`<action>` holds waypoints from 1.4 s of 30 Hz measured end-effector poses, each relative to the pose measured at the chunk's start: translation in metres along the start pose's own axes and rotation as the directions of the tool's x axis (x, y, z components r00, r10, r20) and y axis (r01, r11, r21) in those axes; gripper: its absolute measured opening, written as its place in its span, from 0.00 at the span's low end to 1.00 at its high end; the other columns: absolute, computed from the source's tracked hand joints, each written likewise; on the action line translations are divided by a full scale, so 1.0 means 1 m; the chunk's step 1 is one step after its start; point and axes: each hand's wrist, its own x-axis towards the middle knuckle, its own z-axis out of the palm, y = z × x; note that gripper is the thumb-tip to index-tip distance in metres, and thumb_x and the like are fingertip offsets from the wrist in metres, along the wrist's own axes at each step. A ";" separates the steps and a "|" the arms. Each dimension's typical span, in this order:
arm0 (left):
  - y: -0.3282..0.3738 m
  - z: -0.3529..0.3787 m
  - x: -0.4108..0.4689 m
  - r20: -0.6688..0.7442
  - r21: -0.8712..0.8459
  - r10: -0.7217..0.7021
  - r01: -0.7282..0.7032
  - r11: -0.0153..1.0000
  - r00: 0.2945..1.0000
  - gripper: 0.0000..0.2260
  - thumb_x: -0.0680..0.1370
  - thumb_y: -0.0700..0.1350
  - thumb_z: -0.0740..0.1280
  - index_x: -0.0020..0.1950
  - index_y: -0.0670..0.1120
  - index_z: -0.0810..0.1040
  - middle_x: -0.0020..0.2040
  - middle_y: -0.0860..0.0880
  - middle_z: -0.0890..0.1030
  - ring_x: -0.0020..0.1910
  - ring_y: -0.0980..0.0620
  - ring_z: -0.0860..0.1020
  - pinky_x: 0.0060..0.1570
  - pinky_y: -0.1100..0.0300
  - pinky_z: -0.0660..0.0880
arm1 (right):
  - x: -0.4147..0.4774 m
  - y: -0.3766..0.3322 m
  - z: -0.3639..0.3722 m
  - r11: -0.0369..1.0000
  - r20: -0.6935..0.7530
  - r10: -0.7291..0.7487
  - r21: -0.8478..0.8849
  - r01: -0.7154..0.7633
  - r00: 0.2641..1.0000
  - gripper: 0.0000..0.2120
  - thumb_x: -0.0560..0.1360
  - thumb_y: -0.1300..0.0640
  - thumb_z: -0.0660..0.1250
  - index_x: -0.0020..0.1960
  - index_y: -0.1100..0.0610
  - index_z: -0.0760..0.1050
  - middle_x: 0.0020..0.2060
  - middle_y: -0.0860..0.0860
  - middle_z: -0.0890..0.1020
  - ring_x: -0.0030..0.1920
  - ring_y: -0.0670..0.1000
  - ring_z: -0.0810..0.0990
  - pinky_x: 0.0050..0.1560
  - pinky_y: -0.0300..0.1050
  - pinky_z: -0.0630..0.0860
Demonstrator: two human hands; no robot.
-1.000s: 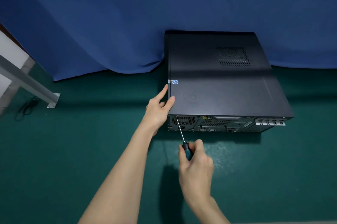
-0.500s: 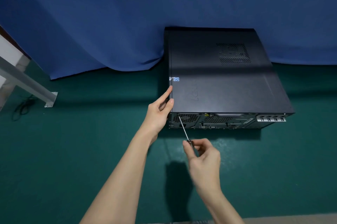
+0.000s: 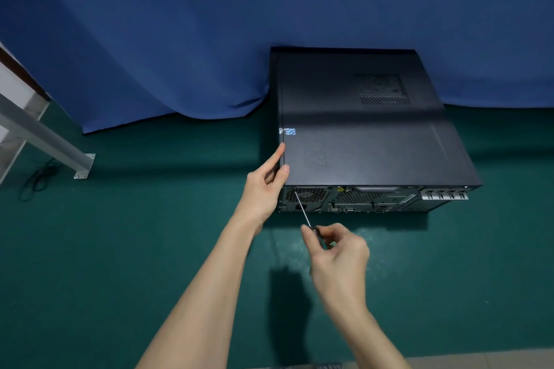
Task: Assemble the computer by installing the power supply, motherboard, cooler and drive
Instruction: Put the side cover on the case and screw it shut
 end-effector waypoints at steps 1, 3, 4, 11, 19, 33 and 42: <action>-0.001 0.000 0.000 -0.001 0.009 0.008 -0.008 1.000 1.000 0.19 0.81 0.49 0.63 0.70 0.63 0.68 0.70 0.54 0.72 0.66 0.65 0.68 0.71 0.52 0.64 | 0.004 -0.003 -0.004 0.981 0.046 0.111 0.157 -0.117 0.993 0.12 0.72 0.58 0.74 0.35 0.61 0.75 0.23 0.52 0.74 0.24 0.51 0.69 0.28 0.42 0.68; -0.005 -0.001 0.002 -0.003 0.038 0.033 -0.033 0.999 0.999 0.17 0.81 0.51 0.62 0.68 0.65 0.70 0.62 0.53 0.79 0.61 0.61 0.75 0.69 0.54 0.66 | 0.009 -0.009 -0.011 0.838 0.175 0.317 0.408 -0.362 0.932 0.12 0.71 0.61 0.74 0.35 0.63 0.73 0.21 0.55 0.71 0.19 0.49 0.64 0.21 0.35 0.61; -0.007 -0.001 0.003 -0.007 0.068 0.049 -0.049 0.996 0.999 0.15 0.81 0.52 0.62 0.66 0.66 0.71 0.49 0.52 0.83 0.52 0.56 0.78 0.66 0.55 0.68 | 0.011 -0.012 -0.015 0.756 0.242 0.389 0.467 -0.458 0.889 0.12 0.71 0.62 0.75 0.35 0.64 0.73 0.22 0.56 0.71 0.18 0.49 0.63 0.20 0.33 0.58; -0.013 -0.010 0.000 0.104 0.128 0.030 -0.043 0.991 0.994 0.19 0.78 0.54 0.65 0.66 0.71 0.68 0.56 0.47 0.81 0.66 0.56 0.70 0.64 0.60 0.65 | 0.022 -0.015 -0.026 0.184 0.706 0.458 0.518 -0.835 0.539 0.10 0.66 0.59 0.70 0.41 0.62 0.70 0.28 0.55 0.70 0.16 0.43 0.61 0.12 0.32 0.54; -0.019 0.001 -0.004 -0.003 0.455 0.195 -0.172 0.874 0.981 0.29 0.79 0.45 0.65 0.70 0.73 0.58 0.45 0.53 0.76 0.42 0.54 0.70 0.55 0.56 0.70 | 0.012 -0.006 -0.018 0.049 0.759 0.425 0.525 -0.850 0.494 0.12 0.67 0.57 0.71 0.43 0.64 0.75 0.29 0.54 0.75 0.19 0.44 0.69 0.15 0.31 0.63; -0.020 0.008 -0.011 -0.054 0.551 0.209 -0.145 0.822 0.976 0.28 0.81 0.44 0.61 0.73 0.70 0.55 0.40 0.62 0.71 0.29 0.57 0.67 0.46 0.57 0.66 | -0.007 0.008 -0.001 0.905 0.109 -0.013 -0.422 0.058 0.994 0.12 0.78 0.48 0.64 0.43 0.56 0.77 0.28 0.52 0.75 0.31 0.57 0.71 0.35 0.48 0.67; -0.011 0.004 -0.013 -0.040 0.521 0.109 -0.072 0.851 0.993 0.31 0.81 0.40 0.60 0.71 0.72 0.55 0.37 0.53 0.75 0.51 0.44 0.76 0.64 0.48 0.68 | 0.021 -0.002 -0.024 0.219 0.789 0.371 0.438 -0.872 0.490 0.16 0.69 0.53 0.69 0.46 0.66 0.77 0.23 0.49 0.64 0.14 0.41 0.57 0.10 0.32 0.50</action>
